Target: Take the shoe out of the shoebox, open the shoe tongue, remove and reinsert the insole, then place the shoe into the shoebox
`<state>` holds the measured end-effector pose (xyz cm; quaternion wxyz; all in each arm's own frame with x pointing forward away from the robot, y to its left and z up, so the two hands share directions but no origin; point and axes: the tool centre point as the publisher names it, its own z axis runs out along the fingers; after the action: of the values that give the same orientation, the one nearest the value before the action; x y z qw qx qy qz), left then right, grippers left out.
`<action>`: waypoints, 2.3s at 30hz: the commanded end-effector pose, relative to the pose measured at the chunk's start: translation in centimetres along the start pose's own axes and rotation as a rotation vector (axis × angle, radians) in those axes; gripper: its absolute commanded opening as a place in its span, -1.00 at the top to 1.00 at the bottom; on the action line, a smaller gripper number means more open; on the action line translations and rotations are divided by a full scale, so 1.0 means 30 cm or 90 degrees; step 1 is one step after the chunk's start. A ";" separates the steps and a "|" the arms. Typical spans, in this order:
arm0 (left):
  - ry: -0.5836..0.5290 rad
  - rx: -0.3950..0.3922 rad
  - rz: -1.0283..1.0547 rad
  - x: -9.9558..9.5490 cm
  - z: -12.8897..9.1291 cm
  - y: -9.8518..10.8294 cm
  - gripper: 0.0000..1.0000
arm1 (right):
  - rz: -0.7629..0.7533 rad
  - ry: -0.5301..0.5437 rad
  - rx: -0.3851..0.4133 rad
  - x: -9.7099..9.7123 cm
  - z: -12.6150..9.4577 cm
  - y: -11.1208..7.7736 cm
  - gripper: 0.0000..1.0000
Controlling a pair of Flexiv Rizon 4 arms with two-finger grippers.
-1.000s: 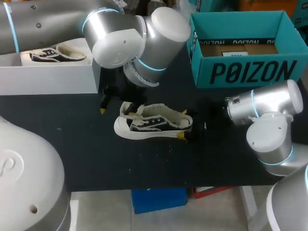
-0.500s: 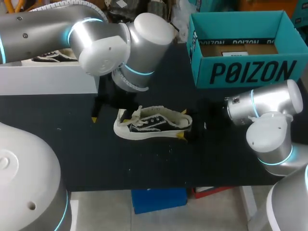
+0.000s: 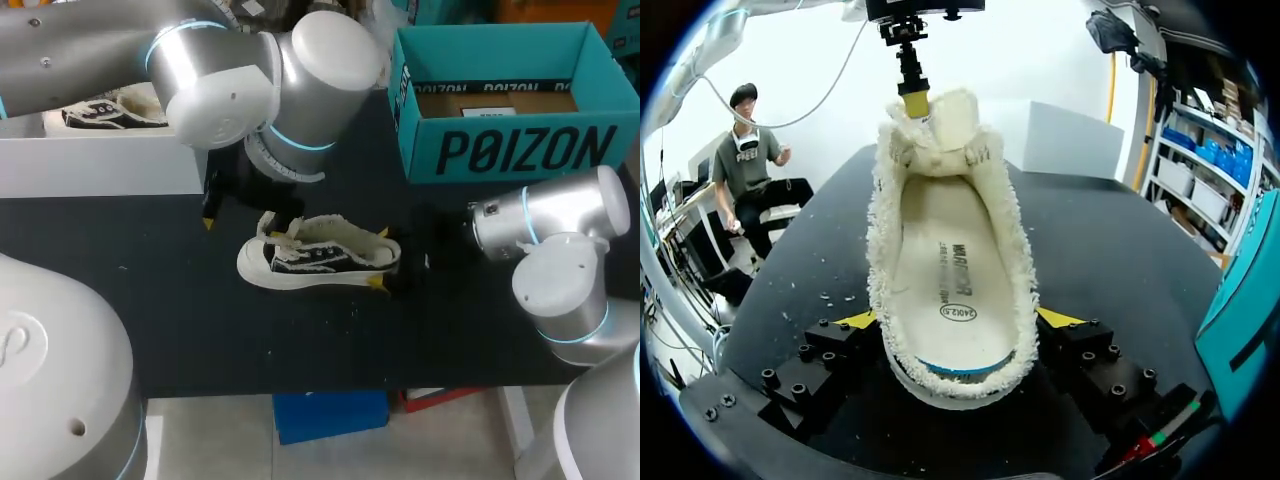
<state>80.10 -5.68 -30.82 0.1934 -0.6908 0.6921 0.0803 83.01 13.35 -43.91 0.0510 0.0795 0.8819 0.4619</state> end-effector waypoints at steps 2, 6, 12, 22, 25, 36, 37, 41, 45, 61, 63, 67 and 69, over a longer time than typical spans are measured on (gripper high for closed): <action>0.041 0.057 0.109 0.013 -0.117 -0.019 -1.00 | 0.001 -0.001 0.001 -0.004 0.002 -0.009 1.00; 0.097 0.083 0.285 0.060 -0.152 -0.050 0.11 | 0.001 -0.001 0.001 -0.004 0.002 -0.009 1.00; 0.263 0.151 0.779 0.170 -0.191 -0.023 1.00 | 0.001 -0.001 0.001 -0.004 0.002 -0.009 1.00; 0.223 0.042 0.631 0.295 -0.212 -0.133 1.00 | 0.001 -0.001 0.001 -0.004 0.002 -0.009 1.00; 0.223 0.042 0.631 0.295 -0.212 -0.133 1.00 | 0.001 -0.001 0.001 -0.004 0.002 -0.009 1.00; 0.223 0.042 0.631 0.295 -0.212 -0.133 1.00 | 0.001 -0.001 0.001 -0.004 0.002 -0.009 1.00; 0.223 0.042 0.631 0.295 -0.212 -0.133 1.00 | 0.001 -0.001 0.001 -0.004 0.002 -0.009 1.00; 0.223 0.042 0.631 0.295 -0.212 -0.133 1.00 | 0.001 -0.001 0.001 -0.004 0.002 -0.009 1.00; 0.448 0.127 0.805 0.336 -0.226 -0.122 1.00 | 0.001 -0.001 0.001 -0.004 0.002 -0.009 1.00; 0.440 0.132 0.945 0.386 -0.245 -0.087 1.00 | 0.001 -0.001 0.001 -0.004 0.002 -0.009 1.00; 0.440 0.132 0.945 0.386 -0.245 -0.087 1.00 | 0.001 -0.001 0.001 -0.004 0.002 -0.009 1.00; 0.467 0.123 0.987 0.388 -0.175 -0.092 1.00 | 0.001 -0.001 0.001 -0.004 0.002 -0.009 1.00; 0.446 0.121 0.987 0.387 -0.149 -0.096 1.00 | 0.001 -0.001 0.001 -0.004 0.002 -0.009 1.00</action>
<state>81.81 -18.50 -29.34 -0.0778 0.0112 0.9936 -0.0811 83.02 13.33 -43.92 0.0509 0.0796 0.8818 0.4620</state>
